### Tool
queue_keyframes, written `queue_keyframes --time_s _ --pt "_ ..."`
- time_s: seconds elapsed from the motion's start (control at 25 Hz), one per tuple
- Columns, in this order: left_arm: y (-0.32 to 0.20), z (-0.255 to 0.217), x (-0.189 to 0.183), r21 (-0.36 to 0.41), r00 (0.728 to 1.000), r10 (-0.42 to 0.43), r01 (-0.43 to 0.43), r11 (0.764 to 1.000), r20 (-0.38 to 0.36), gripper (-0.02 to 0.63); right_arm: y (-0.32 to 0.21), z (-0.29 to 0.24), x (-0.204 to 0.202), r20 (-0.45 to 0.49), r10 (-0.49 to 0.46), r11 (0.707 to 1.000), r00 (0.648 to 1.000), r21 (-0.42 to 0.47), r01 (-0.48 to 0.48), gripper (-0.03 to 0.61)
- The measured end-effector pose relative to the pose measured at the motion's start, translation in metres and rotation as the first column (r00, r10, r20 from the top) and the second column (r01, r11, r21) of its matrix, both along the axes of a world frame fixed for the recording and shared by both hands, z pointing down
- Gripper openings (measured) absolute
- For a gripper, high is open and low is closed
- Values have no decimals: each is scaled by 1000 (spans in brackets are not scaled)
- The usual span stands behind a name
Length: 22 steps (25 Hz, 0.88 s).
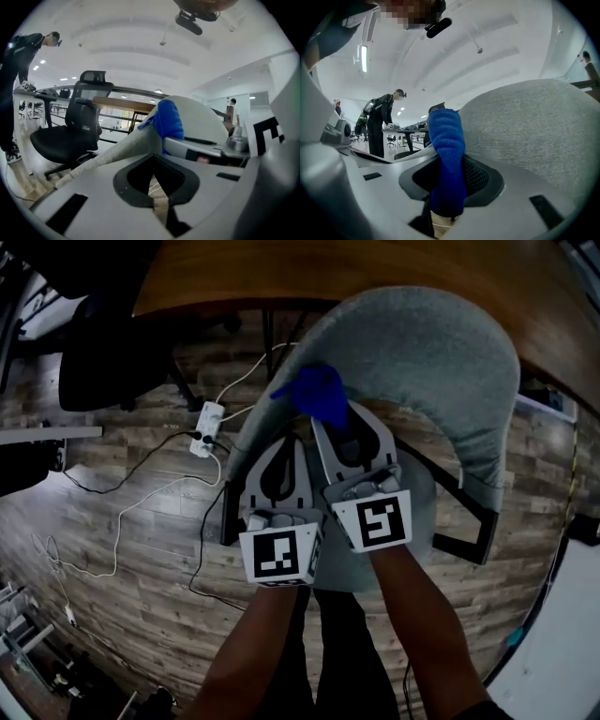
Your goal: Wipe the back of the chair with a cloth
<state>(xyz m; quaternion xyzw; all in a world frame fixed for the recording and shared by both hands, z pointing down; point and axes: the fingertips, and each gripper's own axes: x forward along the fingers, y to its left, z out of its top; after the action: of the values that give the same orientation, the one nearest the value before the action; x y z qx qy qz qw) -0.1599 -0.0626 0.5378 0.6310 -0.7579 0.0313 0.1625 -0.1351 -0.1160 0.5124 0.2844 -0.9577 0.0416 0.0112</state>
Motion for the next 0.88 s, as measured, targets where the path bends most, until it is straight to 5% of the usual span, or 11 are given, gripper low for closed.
queue_keyframes --time_s 0.44,0.88 --pt "20 13 -22 -23 997 -74 74 997 -12 2 31 30 -40 -33 -170 984 985 -62 168 123" --pt "-4 14 -12 -5 1000 -29 29 1000 -10 2 8 42 -29 -5 -140 985 990 -98 139 123"
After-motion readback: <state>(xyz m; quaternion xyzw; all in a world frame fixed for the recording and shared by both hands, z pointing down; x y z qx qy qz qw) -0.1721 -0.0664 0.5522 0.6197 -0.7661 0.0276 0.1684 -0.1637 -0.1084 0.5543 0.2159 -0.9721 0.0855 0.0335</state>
